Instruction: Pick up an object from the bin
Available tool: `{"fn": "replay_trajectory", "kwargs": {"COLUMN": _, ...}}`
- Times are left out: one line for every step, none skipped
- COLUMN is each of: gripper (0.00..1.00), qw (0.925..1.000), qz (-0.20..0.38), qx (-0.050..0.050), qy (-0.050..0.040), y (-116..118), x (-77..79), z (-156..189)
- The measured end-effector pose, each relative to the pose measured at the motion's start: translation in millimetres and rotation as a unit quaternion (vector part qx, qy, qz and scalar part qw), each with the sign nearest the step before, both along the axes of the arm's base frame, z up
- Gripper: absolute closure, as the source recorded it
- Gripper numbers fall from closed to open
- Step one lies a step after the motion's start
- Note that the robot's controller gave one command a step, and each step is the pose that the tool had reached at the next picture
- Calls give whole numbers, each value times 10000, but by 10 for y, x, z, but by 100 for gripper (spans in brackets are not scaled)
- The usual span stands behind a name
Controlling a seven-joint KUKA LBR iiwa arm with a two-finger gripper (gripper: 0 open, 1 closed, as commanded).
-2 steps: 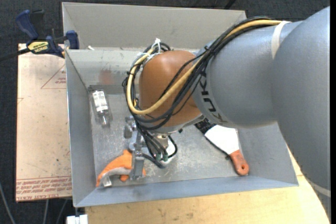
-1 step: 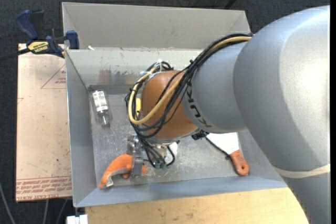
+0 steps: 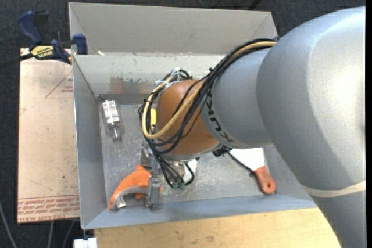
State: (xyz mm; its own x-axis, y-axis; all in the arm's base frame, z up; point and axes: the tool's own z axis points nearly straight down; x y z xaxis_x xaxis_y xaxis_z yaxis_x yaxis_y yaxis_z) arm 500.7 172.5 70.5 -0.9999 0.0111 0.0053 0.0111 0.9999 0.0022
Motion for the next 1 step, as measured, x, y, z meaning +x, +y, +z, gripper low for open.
{"fn": "replay_trajectory", "kwargs": {"gripper": 100, "qw": 10000, "qz": -5, "qx": 14, "qy": -46, "y": 4, "x": 27, "z": 22}}
